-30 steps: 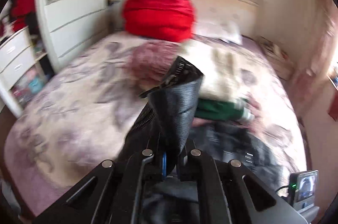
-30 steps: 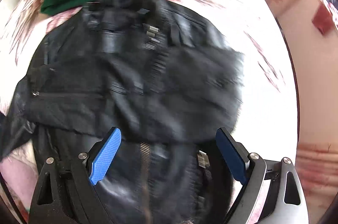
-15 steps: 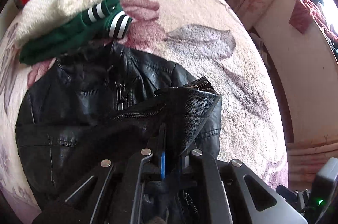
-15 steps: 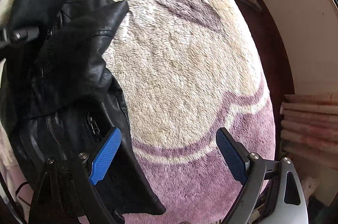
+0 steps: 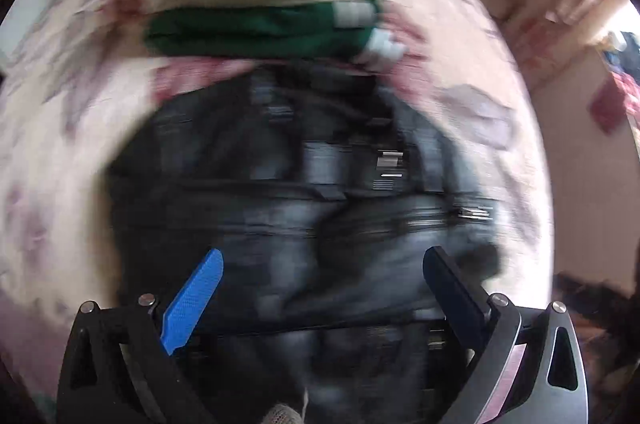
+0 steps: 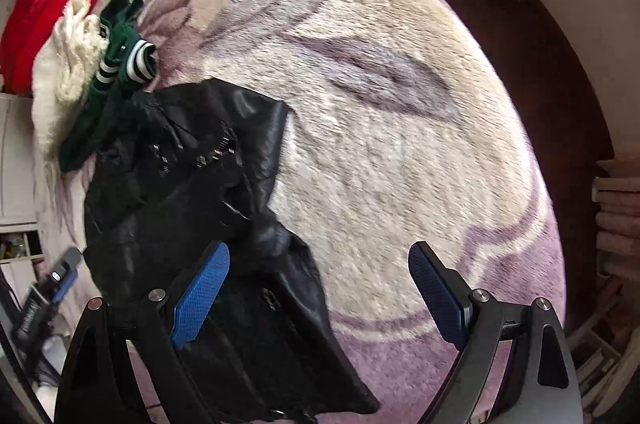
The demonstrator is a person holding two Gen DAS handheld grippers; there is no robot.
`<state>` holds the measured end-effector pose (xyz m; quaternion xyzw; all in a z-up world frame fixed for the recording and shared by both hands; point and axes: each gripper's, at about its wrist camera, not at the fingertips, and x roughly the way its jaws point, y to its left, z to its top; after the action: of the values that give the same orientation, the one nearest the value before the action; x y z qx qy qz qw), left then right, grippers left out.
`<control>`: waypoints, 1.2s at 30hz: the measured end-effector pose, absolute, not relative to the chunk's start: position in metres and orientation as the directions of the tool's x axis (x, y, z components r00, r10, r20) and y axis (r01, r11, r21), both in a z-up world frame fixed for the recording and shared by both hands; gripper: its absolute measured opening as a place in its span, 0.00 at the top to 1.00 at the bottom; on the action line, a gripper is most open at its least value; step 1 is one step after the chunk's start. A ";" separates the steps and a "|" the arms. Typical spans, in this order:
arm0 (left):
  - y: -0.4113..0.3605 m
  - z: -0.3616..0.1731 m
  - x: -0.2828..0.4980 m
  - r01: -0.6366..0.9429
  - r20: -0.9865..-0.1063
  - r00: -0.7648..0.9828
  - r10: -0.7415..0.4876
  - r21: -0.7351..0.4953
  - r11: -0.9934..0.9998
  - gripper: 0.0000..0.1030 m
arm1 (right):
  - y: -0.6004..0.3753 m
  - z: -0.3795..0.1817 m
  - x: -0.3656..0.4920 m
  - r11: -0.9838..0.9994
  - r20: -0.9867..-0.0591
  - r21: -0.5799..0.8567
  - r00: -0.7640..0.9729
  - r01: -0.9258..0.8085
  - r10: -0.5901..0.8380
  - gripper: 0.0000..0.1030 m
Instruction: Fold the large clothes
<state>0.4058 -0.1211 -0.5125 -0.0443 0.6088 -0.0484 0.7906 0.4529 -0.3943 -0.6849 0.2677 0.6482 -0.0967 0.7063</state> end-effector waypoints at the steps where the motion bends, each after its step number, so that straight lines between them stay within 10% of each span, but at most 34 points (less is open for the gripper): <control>1: -0.103 -0.517 0.405 -0.008 -0.965 0.248 -0.086 -0.090 0.996 0.01 | -0.391 -0.688 0.462 0.828 -0.957 0.291 0.154 0.479 0.247 0.10; 5: -0.024 -0.552 0.402 -0.147 -0.982 0.166 0.085 0.061 0.987 0.01 | -0.371 -0.732 0.507 0.807 -0.922 0.382 0.128 0.450 0.365 0.10; 6: -0.008 -0.562 0.401 -0.174 -0.983 0.144 0.111 0.085 0.981 0.01 | -0.366 -0.744 0.516 0.809 -0.918 0.390 0.110 0.439 0.382 0.18; 8: 0.014 -0.582 0.403 -0.202 -0.981 0.109 0.160 0.136 0.970 0.01 | -0.351 -0.760 0.528 0.826 -0.917 0.384 0.069 0.412 0.392 0.76; 13: 0.006 -0.611 0.410 -0.132 -0.970 0.092 0.224 0.212 0.968 0.00 | -0.332 -0.734 0.524 0.904 -0.963 0.270 0.104 0.332 0.250 0.99; 20: -0.003 -0.618 0.413 -0.083 -0.980 0.062 0.189 0.184 0.979 0.00 | -0.338 -0.760 0.513 0.902 -0.966 0.238 -0.011 0.360 0.260 0.98; 25: 0.009 -0.580 0.356 -0.071 -0.974 0.078 0.212 0.207 0.976 0.00 | -0.344 -0.740 0.478 0.877 -0.939 0.318 -0.006 0.359 0.343 0.47; 31: 0.020 -0.606 0.278 -0.102 -0.980 -0.074 0.186 0.193 0.976 0.00 | -0.306 -0.792 0.444 0.870 -0.892 0.369 -0.137 0.328 0.430 0.49; 32: 0.020 -0.611 0.274 -0.110 -0.980 -0.093 0.179 0.188 0.976 0.00 | -0.297 -0.795 0.446 0.872 -0.893 0.373 -0.133 0.317 0.430 0.56; 33: 0.019 -0.617 0.270 -0.120 -0.981 -0.098 0.168 0.180 0.976 0.00 | -0.292 -0.794 0.448 0.889 -0.912 0.341 -0.123 0.305 0.392 0.90; 36: 0.009 -0.637 0.266 -0.104 -0.974 -0.107 0.202 0.213 0.971 0.00 | -0.303 -0.792 0.448 0.885 -0.958 0.222 -0.080 0.409 0.277 0.94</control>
<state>0.2661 0.0089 -0.6367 0.0332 0.7351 0.1147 0.6674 0.4475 -0.3027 -0.7916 0.2339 0.7330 -0.0516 0.6367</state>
